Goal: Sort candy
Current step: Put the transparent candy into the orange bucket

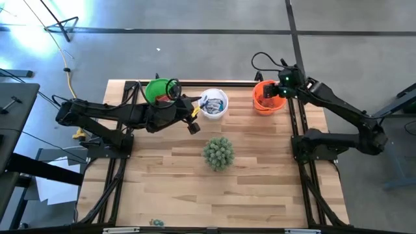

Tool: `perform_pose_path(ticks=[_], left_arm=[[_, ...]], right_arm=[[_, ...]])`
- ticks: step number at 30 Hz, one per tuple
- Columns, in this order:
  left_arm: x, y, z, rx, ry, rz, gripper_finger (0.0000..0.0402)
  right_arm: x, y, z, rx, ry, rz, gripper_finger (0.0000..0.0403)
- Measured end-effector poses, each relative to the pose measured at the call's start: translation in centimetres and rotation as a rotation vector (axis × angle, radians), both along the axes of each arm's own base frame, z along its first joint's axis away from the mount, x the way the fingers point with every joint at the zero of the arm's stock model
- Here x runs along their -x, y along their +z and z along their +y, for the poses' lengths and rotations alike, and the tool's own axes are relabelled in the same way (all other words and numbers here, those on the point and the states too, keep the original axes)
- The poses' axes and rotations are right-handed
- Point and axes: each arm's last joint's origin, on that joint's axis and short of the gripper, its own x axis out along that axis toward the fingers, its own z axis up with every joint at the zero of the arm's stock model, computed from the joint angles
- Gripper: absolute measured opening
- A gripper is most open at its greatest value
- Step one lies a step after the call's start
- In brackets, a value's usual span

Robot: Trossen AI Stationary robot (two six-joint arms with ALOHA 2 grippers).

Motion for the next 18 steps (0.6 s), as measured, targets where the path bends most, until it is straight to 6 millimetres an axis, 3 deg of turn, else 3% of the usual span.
perform_pose_path(ticks=[8, 11, 13, 18], left_arm=[[0.1, -0.2, 0.0, 0.004, 0.001, 0.017, 0.0122], [0.1, -0.3, -0.1, 0.018, 0.003, 0.018, 0.0122], [0.1, -0.4, -0.2, 0.033, 0.005, 0.017, 0.0122], [0.2, -0.4, -0.4, 0.035, -0.004, 0.021, 0.0122]], right_arm=[[0.2, -0.2, 0.0, 0.016, -0.026, 0.051, 0.0194], [0.6, -1.0, -0.2, 0.026, -0.017, 0.224, 0.0194], [0.6, -1.3, -0.3, -0.045, -0.058, 0.155, 0.0194], [0.2, -1.1, -0.9, 0.085, 0.192, 0.287, 0.0193]])
